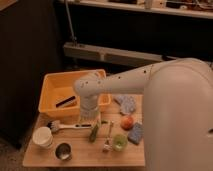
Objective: Place pepper in plastic cup
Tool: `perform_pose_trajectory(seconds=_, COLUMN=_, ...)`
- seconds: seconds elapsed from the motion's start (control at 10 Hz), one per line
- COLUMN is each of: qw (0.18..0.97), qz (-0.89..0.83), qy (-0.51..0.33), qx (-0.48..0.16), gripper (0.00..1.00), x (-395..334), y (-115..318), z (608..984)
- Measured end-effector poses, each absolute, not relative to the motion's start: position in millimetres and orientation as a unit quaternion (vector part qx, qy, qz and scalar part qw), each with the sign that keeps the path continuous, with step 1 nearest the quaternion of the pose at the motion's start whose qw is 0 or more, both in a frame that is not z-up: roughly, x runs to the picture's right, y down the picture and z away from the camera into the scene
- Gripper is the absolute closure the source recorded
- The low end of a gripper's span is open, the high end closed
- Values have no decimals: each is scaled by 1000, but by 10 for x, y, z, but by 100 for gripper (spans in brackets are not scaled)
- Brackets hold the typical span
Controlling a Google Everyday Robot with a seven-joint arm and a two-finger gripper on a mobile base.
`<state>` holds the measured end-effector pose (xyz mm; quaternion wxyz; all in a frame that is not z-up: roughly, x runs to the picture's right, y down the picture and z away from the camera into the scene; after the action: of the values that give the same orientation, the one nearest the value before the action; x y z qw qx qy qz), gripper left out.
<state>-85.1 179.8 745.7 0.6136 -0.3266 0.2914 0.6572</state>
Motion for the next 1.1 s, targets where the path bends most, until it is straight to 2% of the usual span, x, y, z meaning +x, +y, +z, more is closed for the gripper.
perform_pose_trajectory(seconds=0.7, qw=606, qz=657, qy=302, qx=-332, gripper=35, x=-841, y=1821, z=7489)
perform_pose_trajectory(seconds=1.1, qw=597, qz=655, qy=309, qx=-345, gripper=35, x=-788, y=2159, z=7688)
